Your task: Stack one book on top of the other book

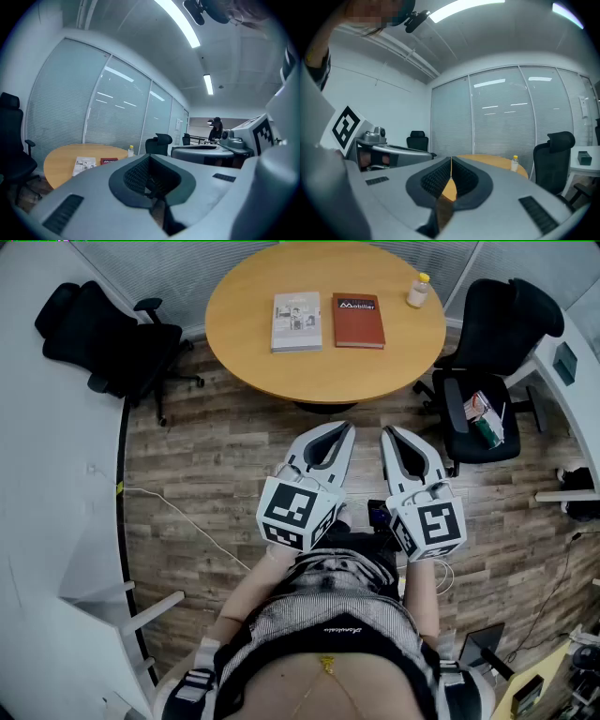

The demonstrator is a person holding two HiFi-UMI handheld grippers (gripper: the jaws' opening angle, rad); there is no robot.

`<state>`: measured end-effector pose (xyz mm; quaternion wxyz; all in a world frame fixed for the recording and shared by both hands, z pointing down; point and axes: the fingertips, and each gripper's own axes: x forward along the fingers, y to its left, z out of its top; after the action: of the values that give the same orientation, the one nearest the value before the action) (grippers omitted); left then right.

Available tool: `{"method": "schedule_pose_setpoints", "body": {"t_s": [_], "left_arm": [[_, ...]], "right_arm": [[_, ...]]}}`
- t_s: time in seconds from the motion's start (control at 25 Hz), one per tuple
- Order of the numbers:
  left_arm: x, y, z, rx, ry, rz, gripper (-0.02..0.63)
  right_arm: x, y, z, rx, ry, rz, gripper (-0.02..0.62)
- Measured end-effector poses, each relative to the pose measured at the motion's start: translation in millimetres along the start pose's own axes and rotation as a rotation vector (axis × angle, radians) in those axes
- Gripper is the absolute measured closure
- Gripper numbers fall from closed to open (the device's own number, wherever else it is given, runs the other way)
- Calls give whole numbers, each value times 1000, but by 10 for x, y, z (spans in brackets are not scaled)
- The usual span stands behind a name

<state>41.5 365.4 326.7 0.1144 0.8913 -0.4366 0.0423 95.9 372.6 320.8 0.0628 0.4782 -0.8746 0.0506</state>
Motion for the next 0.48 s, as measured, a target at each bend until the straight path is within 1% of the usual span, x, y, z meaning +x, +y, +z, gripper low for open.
{"method": "schedule_pose_setpoints", "body": {"t_s": [0.12, 0.28, 0.48], "left_arm": [[26, -71, -16, -5, 2, 4, 587], [93, -150, -42, -12, 5, 7, 586], [168, -196, -83, -24, 7, 23, 586]], "right_arm": [[-60, -27, 24, 1, -23, 26, 569], [-102, -139, -20, -5, -24, 29, 568], [-119, -306, -118, 29, -15, 35, 569]]}}
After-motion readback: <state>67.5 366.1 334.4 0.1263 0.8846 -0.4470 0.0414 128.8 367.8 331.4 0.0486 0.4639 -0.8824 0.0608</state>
